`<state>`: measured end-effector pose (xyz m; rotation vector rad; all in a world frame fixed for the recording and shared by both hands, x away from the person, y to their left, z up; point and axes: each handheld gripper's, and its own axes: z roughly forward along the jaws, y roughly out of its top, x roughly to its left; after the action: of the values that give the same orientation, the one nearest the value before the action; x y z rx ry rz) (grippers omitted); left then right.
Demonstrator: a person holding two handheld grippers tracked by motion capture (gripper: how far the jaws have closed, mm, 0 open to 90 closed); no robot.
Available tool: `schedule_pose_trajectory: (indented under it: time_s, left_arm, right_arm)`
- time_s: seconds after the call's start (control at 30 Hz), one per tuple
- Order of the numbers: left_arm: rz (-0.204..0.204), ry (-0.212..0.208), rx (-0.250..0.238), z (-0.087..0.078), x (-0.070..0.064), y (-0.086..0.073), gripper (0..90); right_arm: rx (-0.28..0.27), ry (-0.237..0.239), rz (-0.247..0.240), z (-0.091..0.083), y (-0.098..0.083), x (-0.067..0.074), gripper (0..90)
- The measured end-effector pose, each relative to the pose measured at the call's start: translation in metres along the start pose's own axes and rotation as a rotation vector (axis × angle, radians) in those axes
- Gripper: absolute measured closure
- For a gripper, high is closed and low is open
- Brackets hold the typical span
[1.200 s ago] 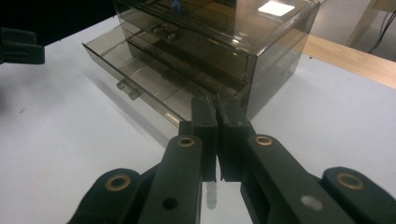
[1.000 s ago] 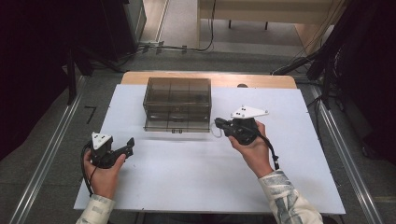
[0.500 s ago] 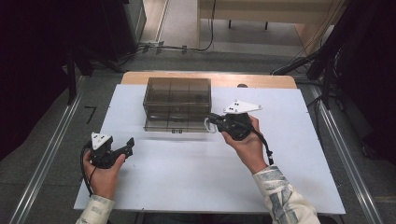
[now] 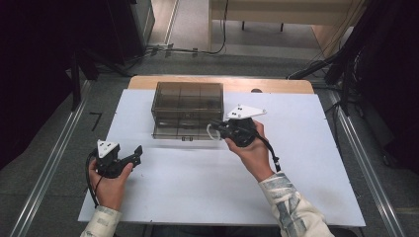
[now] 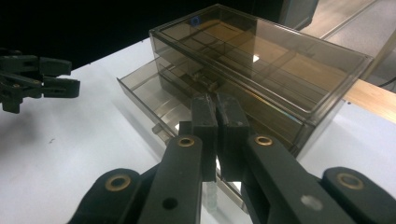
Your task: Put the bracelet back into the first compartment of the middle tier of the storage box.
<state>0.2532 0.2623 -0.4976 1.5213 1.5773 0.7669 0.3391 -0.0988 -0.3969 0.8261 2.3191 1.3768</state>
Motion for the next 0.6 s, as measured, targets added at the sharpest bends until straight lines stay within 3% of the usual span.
schedule_pose_trajectory:
  time_s: [0.6]
  left_arm:
    - [0.001, -0.004, -0.002, 0.000, 0.000, 0.000, 18.8]
  right_arm:
    - [0.006, 0.028, -0.006, 0.025, 0.008, 0.013, 85.0]
